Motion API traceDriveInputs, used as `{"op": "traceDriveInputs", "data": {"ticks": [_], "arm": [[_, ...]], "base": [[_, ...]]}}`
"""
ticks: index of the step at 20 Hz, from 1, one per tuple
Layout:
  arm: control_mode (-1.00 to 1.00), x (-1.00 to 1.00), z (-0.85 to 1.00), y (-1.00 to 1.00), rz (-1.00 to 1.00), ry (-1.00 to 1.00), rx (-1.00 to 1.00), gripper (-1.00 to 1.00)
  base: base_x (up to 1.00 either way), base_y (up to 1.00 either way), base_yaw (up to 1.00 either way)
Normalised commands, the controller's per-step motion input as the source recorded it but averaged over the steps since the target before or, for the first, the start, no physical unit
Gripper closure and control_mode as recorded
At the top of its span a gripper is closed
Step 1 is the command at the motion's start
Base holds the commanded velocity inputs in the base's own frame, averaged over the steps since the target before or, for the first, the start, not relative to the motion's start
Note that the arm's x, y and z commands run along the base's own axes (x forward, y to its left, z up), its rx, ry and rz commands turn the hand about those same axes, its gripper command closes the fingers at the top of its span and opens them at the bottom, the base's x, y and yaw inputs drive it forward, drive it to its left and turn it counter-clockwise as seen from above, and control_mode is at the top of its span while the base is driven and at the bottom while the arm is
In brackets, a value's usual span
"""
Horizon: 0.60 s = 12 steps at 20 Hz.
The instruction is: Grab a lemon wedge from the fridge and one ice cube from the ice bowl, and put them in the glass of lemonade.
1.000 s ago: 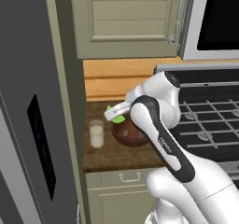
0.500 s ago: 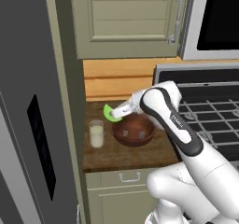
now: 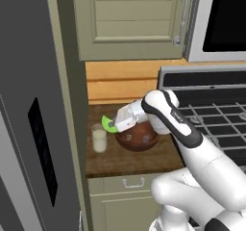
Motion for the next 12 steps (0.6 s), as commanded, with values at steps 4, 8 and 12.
{"op": "traceDriveInputs", "data": {"ticks": [4,8,12], "arm": [[-1.0,0.08,-0.1,-0.04,0.12,-0.06,0.0,1.0],[-1.0,0.14,0.0,0.0,0.1,-0.02,0.01,1.0],[-1.0,0.14,0.0,0.0,0.09,0.0,0.03,1.0]], "base": [[0.0,0.0,0.0],[0.0,0.0,0.0],[0.0,0.0,0.0]]}}
